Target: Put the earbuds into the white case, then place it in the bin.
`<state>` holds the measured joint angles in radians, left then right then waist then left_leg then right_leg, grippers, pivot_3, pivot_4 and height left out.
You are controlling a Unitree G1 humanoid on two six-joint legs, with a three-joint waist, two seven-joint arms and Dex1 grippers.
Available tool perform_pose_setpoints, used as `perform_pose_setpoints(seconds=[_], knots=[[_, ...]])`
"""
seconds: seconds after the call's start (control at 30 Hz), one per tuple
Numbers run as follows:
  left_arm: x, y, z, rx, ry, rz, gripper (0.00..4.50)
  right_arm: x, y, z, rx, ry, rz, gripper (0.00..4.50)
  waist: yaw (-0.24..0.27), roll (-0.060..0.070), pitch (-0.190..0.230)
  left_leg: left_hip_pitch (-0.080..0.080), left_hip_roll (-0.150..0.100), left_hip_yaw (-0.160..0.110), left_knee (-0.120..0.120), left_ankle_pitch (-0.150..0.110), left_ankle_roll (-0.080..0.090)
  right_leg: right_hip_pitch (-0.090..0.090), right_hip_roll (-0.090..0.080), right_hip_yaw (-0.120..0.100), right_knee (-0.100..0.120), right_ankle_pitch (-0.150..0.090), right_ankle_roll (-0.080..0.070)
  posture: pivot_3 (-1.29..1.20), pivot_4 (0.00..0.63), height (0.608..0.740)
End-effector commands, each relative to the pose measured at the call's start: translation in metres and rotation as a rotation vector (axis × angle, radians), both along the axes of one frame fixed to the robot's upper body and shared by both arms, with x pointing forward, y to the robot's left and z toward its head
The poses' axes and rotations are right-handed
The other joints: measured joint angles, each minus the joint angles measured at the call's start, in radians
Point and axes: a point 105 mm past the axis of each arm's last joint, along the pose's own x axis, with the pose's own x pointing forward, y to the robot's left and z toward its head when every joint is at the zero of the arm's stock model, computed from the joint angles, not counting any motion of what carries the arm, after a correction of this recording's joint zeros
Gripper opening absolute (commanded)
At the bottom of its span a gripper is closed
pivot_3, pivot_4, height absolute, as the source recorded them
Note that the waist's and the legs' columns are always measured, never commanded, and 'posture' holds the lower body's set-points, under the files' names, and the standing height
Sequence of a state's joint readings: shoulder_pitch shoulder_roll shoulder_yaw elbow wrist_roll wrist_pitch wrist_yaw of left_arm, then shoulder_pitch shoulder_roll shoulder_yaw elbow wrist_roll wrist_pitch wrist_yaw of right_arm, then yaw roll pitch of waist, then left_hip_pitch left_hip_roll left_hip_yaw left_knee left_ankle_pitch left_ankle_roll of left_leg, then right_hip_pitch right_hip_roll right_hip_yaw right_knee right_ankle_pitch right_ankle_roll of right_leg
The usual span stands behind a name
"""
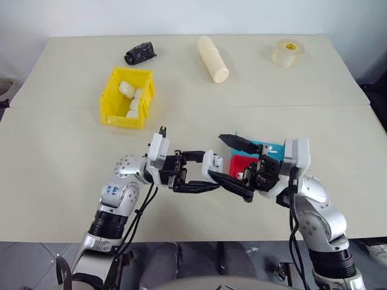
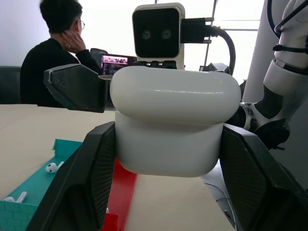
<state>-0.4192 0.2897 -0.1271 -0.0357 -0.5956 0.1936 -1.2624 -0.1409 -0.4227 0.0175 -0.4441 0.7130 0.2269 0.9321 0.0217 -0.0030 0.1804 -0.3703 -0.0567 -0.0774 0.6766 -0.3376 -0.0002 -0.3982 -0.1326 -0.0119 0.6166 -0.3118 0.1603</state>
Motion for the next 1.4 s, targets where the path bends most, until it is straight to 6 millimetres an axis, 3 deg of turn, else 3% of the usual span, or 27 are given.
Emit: perform_pose_setpoints(seconds=[0.03, 0.17, 0.33, 0.43, 0.63, 0.7, 0.9, 1.0, 1.17, 1.4], knots=[[-0.008, 0.006, 0.003, -0.001, -0.058, 0.014, 2.81, -0.006, -0.026, 0.013, -0.054, -0.068, -0.077, 4.48, 0.001, 0.000, 0.000, 0.000, 0.000, 0.000, 0.000, 0.000, 0.000, 0.000, 0.000, 0.000, 0.000, 0.000, 0.000, 0.00, 0.150, 0.740], [-0.008, 0.018, -0.012, 0.071, -0.080, 0.069, 2.81, -0.008, -0.065, 0.009, -0.137, -0.066, -0.190, 4.48, 0.004, 0.000, 0.000, 0.000, 0.000, 0.000, -0.005, 0.000, 0.000, 0.000, 0.000, -0.001, -0.004, 0.000, 0.000, 0.00, 0.150, 0.740], [-0.004, 0.024, -0.014, 0.070, -0.107, 0.178, 2.81, -0.011, -0.130, -0.022, -0.371, -0.054, -0.350, 4.48, 0.005, 0.000, 0.000, 0.000, -0.001, 0.002, -0.009, 0.000, 0.001, 0.001, -0.001, -0.001, -0.009, 0.000, 0.000, 0.00, 0.150, 0.740], [-0.004, 0.020, -0.013, 0.052, -0.117, 0.209, 2.81, -0.009, -0.159, -0.034, -0.435, -0.045, -0.438, 4.48, 0.004, 0.000, 0.000, 0.001, -0.001, 0.003, -0.009, 0.000, 0.002, 0.002, -0.001, -0.001, -0.010, 0.001, 0.001, 0.00, 0.150, 0.740], [-0.003, 0.013, -0.010, 0.019, -0.127, 0.237, 2.81, -0.005, -0.198, -0.048, -0.505, -0.014, -0.547, 4.48, 0.002, 0.000, 0.000, 0.003, 0.000, 0.004, -0.009, 0.001, 0.001, 0.002, 0.000, 0.000, -0.007, 0.001, 0.001, 0.00, 0.150, 0.740], [-0.001, 0.011, -0.009, 0.013, -0.131, 0.247, 2.81, -0.003, -0.197, -0.046, -0.521, -0.016, -0.532, 4.48, 0.002, 0.000, 0.000, 0.003, 0.000, 0.004, -0.008, 0.001, 0.001, 0.002, 0.000, 0.000, -0.007, 0.001, 0.001, 0.00, 0.150, 0.740], [0.002, 0.008, -0.007, 0.006, -0.142, 0.258, 2.81, 0.022, -0.169, -0.018, -0.524, 0.038, -0.456, 4.48, -0.001, 0.001, 0.000, 0.004, 0.001, 0.004, -0.008, 0.002, 0.000, 0.002, 0.000, 0.001, -0.006, 0.001, 0.001, 0.00, 0.150, 0.740], [0.002, 0.005, -0.007, -0.003, -0.145, 0.258, 2.81, 0.034, -0.160, -0.013, -0.634, 0.090, -0.415, 4.48, 0.003, 0.001, 0.000, 0.003, 0.001, 0.003, -0.008, 0.002, 0.000, 0.002, 0.000, 0.000, -0.007, 0.001, 0.001, 0.00, 0.150, 0.740], [0.003, 0.000, -0.007, -0.022, -0.131, 0.255, 2.81, 0.070, -0.159, 0.012, -0.772, 0.178, -0.463, 4.48, 0.004, 0.002, 0.001, 0.000, 0.000, 0.003, -0.007, 0.002, 0.000, 0.001, -0.002, 0.000, -0.008, 0.001, 0.001, 0.00, 0.150, 0.740], [0.004, -0.007, -0.006, -0.009, -0.118, 0.234, 2.81, 0.102, -0.155, 0.007, -1.094, 0.233, -0.465, 4.48, 0.002, 0.002, 0.001, -0.001, 0.000, 0.003, -0.010, 0.002, 0.000, -0.001, -0.001, -0.002, -0.010, 0.001, 0.001, 0.00, 0.150, 0.740]])
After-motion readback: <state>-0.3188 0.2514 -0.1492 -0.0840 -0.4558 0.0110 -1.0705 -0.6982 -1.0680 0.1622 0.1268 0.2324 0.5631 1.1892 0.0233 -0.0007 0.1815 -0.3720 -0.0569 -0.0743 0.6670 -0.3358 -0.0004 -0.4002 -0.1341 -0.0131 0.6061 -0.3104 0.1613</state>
